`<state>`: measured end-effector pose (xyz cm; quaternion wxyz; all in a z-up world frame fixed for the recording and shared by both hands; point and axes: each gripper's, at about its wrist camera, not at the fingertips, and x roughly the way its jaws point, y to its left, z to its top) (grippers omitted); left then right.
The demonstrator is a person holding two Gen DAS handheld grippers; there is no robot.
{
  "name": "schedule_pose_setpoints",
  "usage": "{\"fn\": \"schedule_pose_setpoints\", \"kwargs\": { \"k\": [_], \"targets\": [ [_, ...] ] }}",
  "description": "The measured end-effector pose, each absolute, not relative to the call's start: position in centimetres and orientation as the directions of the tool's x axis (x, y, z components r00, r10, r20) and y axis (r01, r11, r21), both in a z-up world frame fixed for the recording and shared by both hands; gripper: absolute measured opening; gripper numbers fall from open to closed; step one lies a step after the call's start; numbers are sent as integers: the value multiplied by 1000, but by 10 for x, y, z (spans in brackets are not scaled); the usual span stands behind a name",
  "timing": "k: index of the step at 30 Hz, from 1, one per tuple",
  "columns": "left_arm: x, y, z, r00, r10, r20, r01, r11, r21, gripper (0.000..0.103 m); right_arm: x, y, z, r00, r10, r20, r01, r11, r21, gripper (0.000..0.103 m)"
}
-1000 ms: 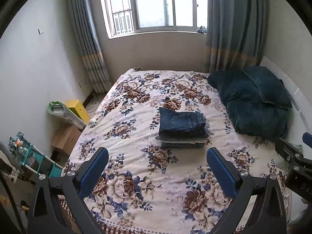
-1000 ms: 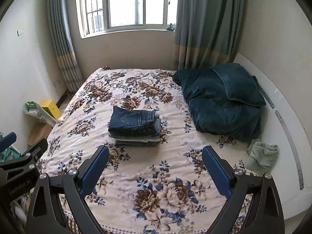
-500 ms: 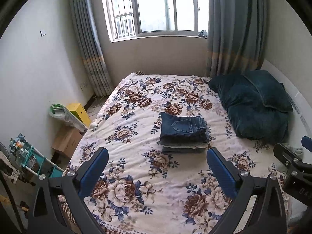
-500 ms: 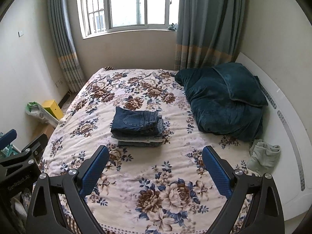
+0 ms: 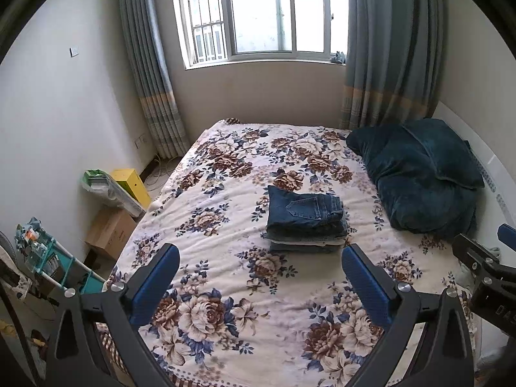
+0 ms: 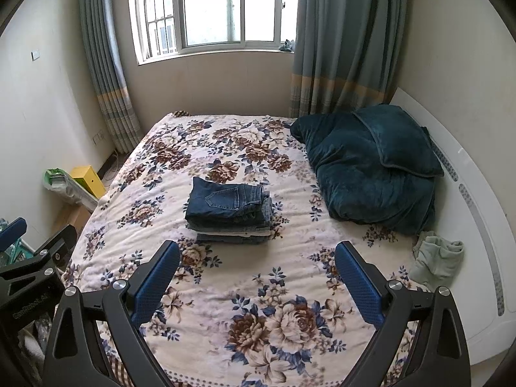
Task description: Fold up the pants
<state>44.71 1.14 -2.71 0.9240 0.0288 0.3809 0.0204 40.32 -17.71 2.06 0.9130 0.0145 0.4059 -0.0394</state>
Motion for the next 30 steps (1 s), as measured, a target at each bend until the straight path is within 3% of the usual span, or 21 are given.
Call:
{"fn": "schedule_pose_setpoints", "kwargs": {
  "k": [30],
  "targets": [
    [440,8,-26,717,71,-694,-23,997,78,103,398,-173,23,667,-66,-743,85,996,-13,99]
  ]
}}
